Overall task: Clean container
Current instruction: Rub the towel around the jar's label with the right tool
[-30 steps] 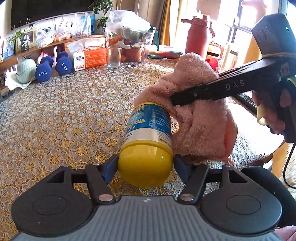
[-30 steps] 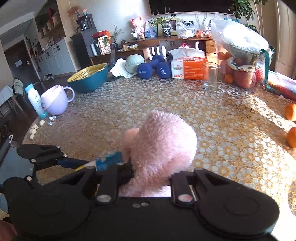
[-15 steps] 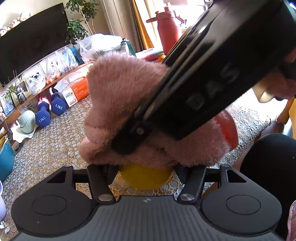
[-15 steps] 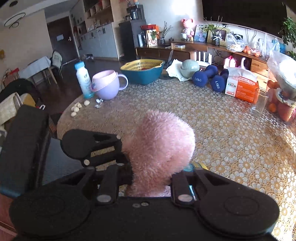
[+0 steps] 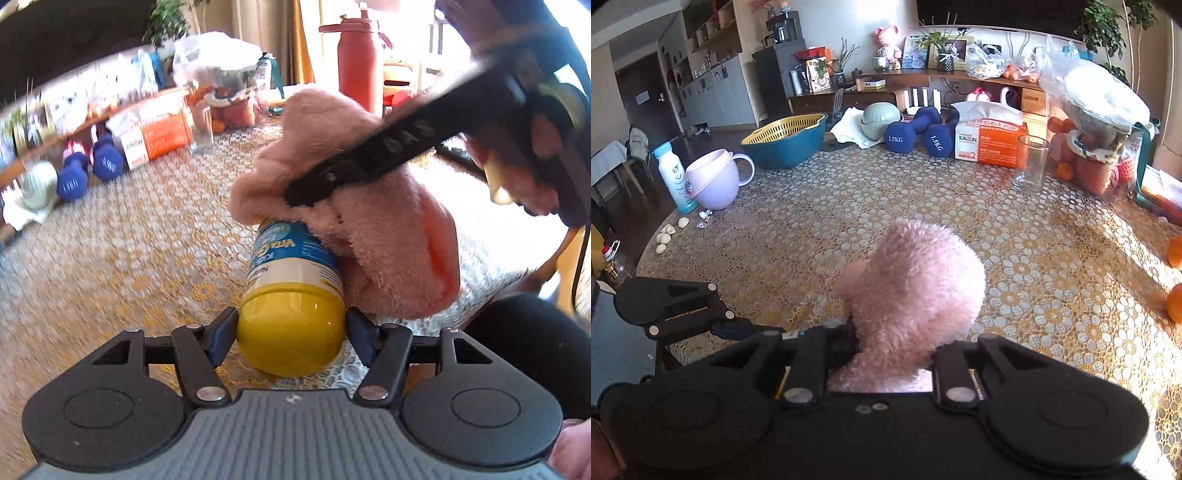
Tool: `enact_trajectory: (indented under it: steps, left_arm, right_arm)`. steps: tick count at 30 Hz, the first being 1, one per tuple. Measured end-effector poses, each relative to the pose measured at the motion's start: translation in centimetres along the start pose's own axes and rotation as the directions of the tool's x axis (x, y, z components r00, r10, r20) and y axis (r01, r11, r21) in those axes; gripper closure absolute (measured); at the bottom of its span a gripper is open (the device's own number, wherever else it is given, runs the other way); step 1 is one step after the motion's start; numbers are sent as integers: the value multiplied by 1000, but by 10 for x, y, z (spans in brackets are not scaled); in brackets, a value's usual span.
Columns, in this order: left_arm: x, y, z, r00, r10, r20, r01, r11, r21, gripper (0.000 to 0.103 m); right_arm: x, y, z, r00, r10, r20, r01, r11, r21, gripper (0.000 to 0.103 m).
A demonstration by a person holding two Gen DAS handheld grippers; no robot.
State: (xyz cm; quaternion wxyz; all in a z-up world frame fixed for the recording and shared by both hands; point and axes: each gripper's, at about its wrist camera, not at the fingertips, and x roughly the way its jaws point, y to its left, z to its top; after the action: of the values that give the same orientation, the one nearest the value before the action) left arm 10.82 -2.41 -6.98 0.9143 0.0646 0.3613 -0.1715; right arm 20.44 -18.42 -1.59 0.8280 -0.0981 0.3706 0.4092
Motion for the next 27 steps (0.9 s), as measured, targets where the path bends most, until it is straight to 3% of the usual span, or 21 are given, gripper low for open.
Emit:
enact_trajectory:
  steps: [5,11,14,17,21,24,27]
  left_arm:
    - [7,12,-4,997,-70,-30,66,991,-117,35]
    - [2,-1,-3,1000,-16,-9,16,999,-43,40]
    - [-2,-8,-1,1000,12,13,-12,1000,8,40]
    - [-4,-17,2,999,44,29,-46,996,73,40]
    - [-7,-27,2,997,68,42,-73,987,146,40]
    - [-7,-30,3,996,75,38,-81,982,171,41]
    - [-7,-30,4,997,72,41,-78,981,178,41]
  right_arm:
    - [-10,-6,-12,1000,-10,15,9,999,33,85]
    - [-20,-12,-18,995,-99,2,99,995,18,86]
    - [-36,-4,-11,997,-51,51,51,999,8,86]
    - [-45,16,0,996,47,74,-45,998,-35,86]
    - [-36,47,3,985,170,19,-167,980,-112,86]
    - [-22,58,2,990,137,-30,-140,977,-163,86]
    - [-16,48,5,994,107,-26,-109,985,-136,86]
